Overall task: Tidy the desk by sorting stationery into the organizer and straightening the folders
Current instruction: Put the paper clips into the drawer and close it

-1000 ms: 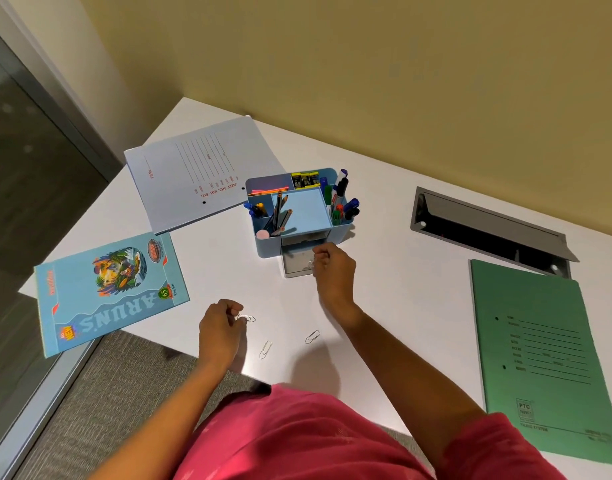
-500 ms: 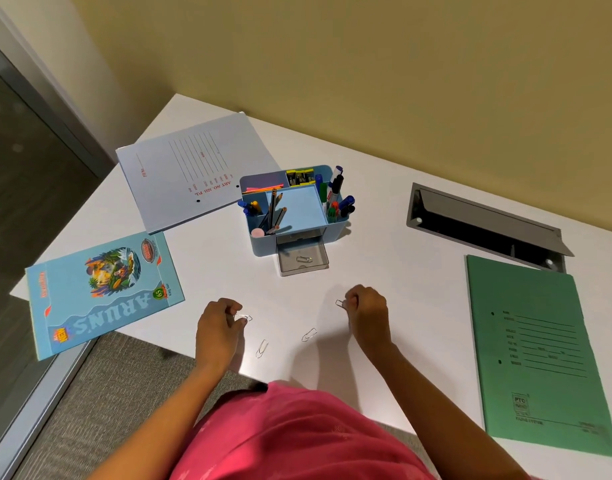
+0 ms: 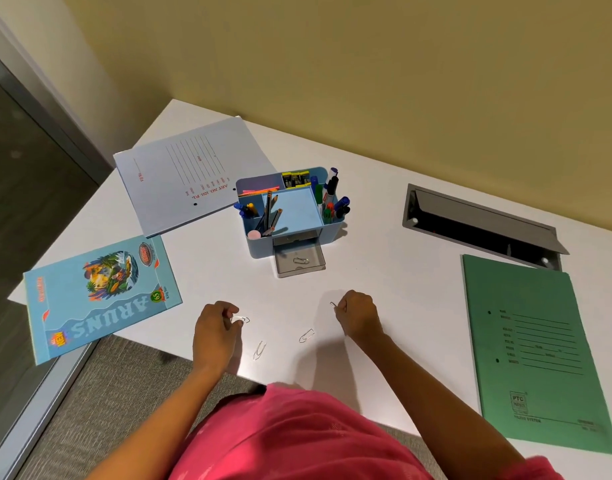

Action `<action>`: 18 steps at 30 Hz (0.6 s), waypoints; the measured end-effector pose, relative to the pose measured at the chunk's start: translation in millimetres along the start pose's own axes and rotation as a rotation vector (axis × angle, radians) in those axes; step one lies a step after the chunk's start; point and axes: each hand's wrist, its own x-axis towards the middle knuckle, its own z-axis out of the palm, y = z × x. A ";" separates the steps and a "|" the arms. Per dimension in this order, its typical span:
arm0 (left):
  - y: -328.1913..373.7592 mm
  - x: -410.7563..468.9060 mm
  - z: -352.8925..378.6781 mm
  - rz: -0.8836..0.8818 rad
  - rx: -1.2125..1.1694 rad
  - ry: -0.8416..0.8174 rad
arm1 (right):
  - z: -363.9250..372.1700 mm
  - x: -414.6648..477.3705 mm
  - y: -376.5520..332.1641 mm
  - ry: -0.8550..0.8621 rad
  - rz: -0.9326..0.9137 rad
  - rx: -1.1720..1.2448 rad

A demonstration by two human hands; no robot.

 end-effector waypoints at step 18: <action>1.3 1.1 -1.4 -0.020 -0.010 -0.013 | -15.2 45.7 -71.6 0.300 -0.275 0.120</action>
